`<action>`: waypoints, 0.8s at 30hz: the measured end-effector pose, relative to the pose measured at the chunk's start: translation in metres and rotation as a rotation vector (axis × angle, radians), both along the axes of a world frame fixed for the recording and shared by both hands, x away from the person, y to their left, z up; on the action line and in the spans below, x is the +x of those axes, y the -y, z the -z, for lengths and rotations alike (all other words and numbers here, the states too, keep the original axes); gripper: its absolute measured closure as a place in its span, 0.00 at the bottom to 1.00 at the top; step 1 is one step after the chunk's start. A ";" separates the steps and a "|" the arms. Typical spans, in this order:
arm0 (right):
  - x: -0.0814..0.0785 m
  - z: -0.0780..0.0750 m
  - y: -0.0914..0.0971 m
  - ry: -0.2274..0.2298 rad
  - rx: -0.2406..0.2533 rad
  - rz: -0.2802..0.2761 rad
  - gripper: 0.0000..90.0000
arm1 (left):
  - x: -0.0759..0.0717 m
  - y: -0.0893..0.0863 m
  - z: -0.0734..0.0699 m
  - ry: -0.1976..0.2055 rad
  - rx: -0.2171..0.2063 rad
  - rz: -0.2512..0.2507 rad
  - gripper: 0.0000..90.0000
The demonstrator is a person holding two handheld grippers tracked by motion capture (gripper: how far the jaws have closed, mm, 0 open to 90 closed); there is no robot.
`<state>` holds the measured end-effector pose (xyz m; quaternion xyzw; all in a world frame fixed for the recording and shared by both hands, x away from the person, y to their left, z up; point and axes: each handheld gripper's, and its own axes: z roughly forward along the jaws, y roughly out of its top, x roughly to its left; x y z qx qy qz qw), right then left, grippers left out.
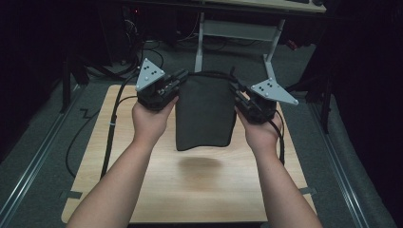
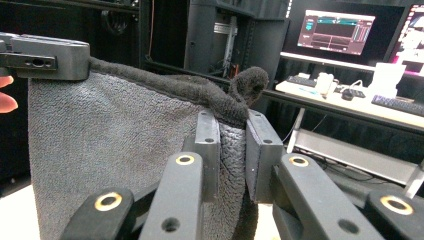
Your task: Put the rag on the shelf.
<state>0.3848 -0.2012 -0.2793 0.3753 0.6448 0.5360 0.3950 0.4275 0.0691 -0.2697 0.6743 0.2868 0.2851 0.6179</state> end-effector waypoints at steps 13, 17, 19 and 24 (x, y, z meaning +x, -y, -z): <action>0.035 -0.006 0.003 -0.009 -0.004 -0.002 0.88 | 0.039 0.010 -0.003 0.028 0.057 -0.051 0.91; 0.053 0.001 0.005 -0.026 -0.025 0.005 0.88 | 0.057 0.017 0.001 0.016 0.095 -0.073 0.91; 0.062 0.006 0.007 -0.041 -0.028 0.006 0.88 | 0.063 0.019 0.003 0.020 0.116 -0.077 0.91; 0.080 0.013 0.013 -0.050 -0.060 -0.019 0.88 | 0.079 0.021 0.011 0.014 0.158 -0.088 0.91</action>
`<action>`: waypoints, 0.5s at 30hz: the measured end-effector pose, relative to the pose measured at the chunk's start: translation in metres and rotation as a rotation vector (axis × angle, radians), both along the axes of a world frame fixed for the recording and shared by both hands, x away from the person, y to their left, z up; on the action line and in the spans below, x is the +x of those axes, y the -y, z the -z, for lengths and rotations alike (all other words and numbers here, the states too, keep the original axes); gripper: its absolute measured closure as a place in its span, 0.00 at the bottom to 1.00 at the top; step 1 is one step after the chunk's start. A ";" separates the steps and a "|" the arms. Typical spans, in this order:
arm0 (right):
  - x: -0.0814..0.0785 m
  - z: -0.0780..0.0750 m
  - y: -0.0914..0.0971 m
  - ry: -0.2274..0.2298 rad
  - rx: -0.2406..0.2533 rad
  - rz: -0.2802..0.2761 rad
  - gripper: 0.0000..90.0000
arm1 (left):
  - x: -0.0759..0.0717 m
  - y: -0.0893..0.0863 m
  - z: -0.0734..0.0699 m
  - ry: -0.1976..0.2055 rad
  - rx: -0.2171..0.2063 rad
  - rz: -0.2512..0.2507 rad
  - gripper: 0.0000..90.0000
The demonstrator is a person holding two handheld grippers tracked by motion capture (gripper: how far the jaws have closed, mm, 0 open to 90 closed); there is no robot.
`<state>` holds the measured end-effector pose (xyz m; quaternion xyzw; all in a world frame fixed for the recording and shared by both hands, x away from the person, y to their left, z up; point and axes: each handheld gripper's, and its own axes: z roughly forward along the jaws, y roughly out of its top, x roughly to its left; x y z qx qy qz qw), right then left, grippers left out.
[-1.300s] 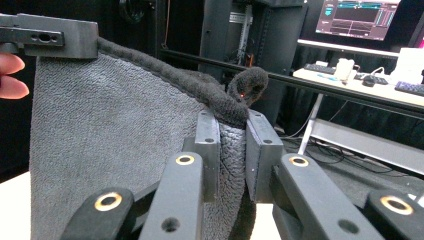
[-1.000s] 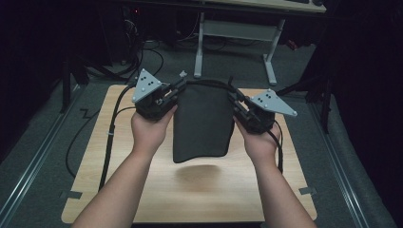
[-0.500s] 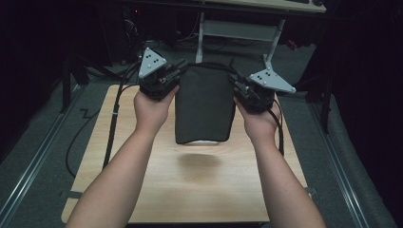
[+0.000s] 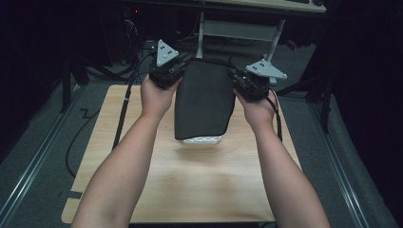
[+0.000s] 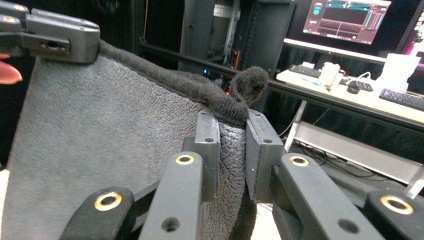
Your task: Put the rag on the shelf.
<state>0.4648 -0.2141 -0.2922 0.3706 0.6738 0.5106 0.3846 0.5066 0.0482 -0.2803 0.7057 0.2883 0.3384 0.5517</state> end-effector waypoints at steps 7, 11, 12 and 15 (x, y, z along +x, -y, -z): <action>0.028 0.013 -0.003 -0.040 -0.089 -0.002 0.88 | 0.026 -0.002 0.027 -0.088 0.047 0.007 0.91; 0.041 0.033 0.000 -0.120 -0.078 -0.026 0.89 | 0.035 -0.006 0.049 -0.146 0.058 0.023 0.91; 0.041 0.033 0.000 -0.120 -0.078 -0.026 0.89 | 0.035 -0.006 0.049 -0.146 0.058 0.023 0.91; 0.047 0.050 0.000 -0.153 -0.096 -0.027 0.89 | 0.038 -0.006 0.065 -0.181 0.058 0.031 0.91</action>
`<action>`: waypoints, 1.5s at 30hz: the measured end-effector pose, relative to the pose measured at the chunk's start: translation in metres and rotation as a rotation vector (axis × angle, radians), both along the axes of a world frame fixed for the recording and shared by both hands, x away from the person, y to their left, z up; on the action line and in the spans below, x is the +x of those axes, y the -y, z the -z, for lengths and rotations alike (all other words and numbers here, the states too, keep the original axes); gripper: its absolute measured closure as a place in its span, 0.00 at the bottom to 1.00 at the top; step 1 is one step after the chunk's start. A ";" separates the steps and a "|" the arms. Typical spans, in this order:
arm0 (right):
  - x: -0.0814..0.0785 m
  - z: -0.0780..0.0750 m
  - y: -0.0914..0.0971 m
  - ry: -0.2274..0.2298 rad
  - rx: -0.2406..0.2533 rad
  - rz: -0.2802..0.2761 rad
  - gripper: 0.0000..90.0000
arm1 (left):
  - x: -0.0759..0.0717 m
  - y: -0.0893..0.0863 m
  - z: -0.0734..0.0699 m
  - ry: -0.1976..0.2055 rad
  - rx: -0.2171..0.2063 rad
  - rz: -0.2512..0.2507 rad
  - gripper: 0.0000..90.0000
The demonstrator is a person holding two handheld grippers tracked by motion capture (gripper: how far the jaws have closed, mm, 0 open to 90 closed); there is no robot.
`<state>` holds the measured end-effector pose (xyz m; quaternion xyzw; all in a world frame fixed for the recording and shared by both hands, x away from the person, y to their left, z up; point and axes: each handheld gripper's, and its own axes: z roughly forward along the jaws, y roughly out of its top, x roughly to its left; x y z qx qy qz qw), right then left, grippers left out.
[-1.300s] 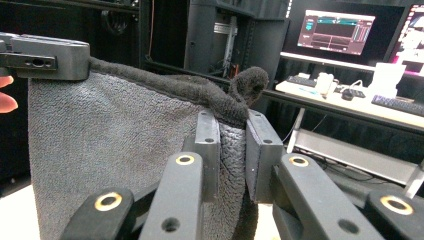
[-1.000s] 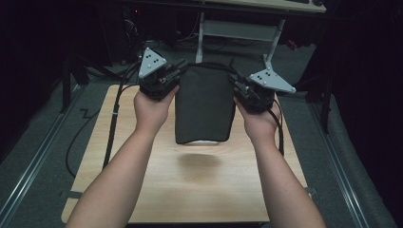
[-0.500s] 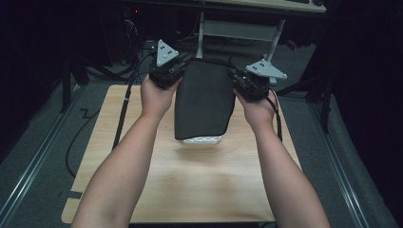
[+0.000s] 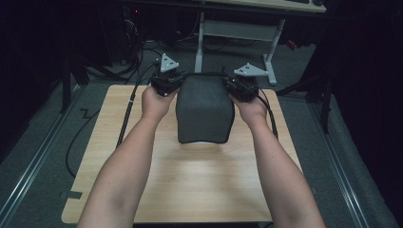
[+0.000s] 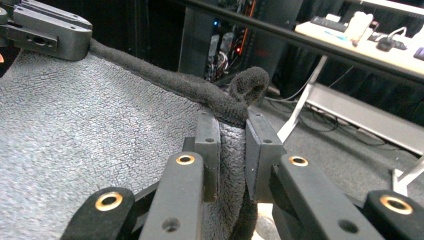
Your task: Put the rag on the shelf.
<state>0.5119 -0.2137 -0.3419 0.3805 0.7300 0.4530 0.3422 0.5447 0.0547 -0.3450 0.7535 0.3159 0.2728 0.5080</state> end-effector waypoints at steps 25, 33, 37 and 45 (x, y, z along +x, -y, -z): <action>0.005 0.043 0.005 -0.141 -0.039 -0.024 0.89 | -0.002 -0.004 0.057 -0.190 -0.032 0.029 0.91; 0.003 0.059 0.010 -0.188 0.011 -0.028 0.89 | -0.003 -0.007 0.068 -0.246 -0.076 0.036 0.91; 0.002 0.062 0.011 -0.206 0.044 -0.028 0.89 | -0.001 -0.011 0.072 -0.272 -0.105 0.041 0.90; 0.004 0.077 0.013 -0.239 0.047 -0.029 0.89 | 0.001 -0.011 0.090 -0.310 -0.098 0.049 0.90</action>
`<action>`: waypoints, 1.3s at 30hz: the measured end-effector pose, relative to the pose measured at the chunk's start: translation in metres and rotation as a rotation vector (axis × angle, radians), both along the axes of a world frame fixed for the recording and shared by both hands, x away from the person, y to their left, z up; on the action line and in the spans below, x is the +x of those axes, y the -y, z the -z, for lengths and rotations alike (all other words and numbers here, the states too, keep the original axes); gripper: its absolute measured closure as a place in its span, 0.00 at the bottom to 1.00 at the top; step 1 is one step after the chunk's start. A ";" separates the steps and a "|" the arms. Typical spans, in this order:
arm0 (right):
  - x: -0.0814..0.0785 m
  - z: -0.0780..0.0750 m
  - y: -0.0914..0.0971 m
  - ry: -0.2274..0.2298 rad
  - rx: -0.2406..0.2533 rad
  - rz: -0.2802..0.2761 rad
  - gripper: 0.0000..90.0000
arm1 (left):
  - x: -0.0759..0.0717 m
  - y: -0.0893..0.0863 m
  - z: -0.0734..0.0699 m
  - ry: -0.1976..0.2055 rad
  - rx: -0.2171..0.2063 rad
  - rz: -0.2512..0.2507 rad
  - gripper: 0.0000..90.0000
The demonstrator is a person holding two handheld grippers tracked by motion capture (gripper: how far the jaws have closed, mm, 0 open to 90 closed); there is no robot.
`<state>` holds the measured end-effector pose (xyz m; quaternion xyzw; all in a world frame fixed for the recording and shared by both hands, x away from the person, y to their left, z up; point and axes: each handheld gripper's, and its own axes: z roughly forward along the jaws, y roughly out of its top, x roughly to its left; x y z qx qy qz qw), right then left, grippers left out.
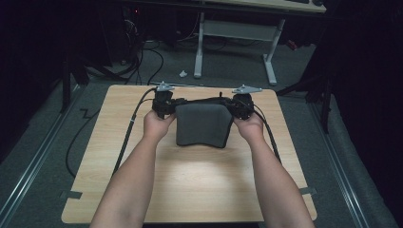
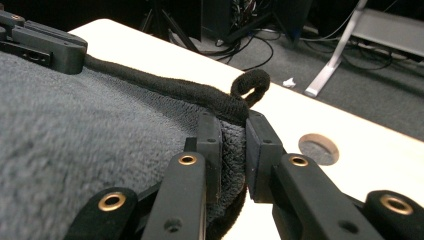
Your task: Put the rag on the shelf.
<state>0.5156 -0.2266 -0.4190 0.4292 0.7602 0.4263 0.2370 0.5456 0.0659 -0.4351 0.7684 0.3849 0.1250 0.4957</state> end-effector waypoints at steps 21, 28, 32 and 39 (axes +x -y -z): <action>0.002 0.017 0.001 -0.050 0.008 0.013 0.85 | -0.003 -0.008 0.019 -0.044 0.012 -0.020 0.90; 0.001 -0.001 0.017 -0.007 0.066 0.087 0.72 | -0.003 -0.018 0.022 -0.065 0.006 -0.045 0.89; -0.001 -0.006 0.023 0.009 0.062 0.108 0.67 | -0.004 -0.018 0.019 -0.058 -0.009 -0.052 0.75; -0.006 -0.011 0.027 0.027 0.054 0.118 0.65 | -0.005 -0.024 0.014 -0.056 -0.020 -0.091 0.65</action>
